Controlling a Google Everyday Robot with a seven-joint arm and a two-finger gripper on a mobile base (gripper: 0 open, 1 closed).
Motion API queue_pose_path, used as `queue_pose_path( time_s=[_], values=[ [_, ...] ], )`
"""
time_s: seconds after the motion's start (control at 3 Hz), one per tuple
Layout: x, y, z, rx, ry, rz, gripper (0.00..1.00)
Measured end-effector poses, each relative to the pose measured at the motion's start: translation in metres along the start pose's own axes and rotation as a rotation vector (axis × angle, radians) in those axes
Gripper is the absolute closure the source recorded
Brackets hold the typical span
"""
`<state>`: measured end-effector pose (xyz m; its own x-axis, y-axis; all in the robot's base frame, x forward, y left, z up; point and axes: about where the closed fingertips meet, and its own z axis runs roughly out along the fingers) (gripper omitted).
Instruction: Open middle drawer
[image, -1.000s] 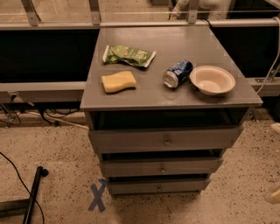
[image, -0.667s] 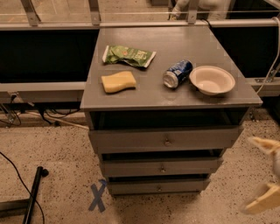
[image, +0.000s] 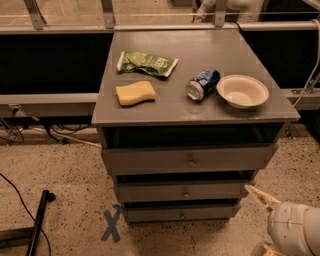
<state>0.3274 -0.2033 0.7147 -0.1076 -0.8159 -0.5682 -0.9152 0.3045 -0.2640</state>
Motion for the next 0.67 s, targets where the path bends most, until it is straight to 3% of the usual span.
queue_pose_path(
  time_s=[0.33,0.67],
  values=[
    [0.006,-0.001,0.002,0.024,0.086,-0.012,0.00],
    [0.027,-0.021,0.010,0.097,0.205,-0.037,0.00]
  ],
)
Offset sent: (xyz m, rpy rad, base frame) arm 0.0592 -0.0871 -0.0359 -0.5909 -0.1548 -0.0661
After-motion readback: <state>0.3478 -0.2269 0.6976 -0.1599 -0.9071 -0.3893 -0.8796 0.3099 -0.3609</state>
